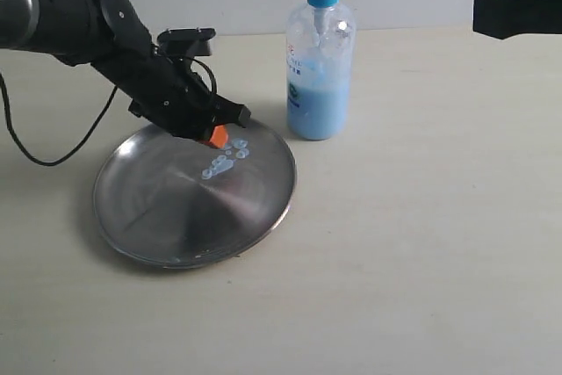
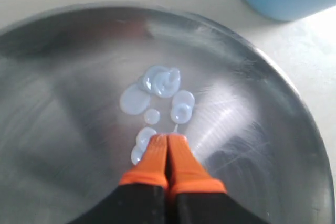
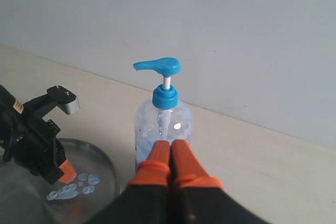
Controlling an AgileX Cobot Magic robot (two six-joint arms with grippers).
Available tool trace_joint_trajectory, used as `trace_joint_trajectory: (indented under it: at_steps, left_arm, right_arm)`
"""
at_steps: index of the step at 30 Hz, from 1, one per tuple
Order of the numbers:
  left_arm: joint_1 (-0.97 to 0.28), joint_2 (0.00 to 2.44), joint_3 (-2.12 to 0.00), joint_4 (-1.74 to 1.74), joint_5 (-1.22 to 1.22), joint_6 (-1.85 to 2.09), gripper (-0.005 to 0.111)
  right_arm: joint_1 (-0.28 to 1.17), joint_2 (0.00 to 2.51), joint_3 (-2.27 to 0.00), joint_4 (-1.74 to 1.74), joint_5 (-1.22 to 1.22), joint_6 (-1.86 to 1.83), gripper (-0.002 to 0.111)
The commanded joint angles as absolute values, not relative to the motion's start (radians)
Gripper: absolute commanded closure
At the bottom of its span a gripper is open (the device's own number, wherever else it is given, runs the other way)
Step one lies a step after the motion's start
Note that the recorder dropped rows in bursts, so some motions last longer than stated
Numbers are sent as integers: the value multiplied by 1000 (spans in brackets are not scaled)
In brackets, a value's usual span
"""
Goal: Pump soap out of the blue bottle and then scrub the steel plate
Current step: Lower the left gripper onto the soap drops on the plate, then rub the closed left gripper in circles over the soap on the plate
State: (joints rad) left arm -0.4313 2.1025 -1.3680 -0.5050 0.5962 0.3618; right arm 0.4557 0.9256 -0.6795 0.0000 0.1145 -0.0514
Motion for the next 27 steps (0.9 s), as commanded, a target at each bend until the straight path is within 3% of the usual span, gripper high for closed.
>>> trace_joint_trajectory:
  at_steps: [1,27]
  left_arm:
    - [-430,2145,-1402,-511,648,355,107]
    - [-441,2179,-1405,-491,536,335,107]
  right_arm:
    - [454,919,-675,0,105,-34,108]
    - [454,919,-675,27,103,-34,108]
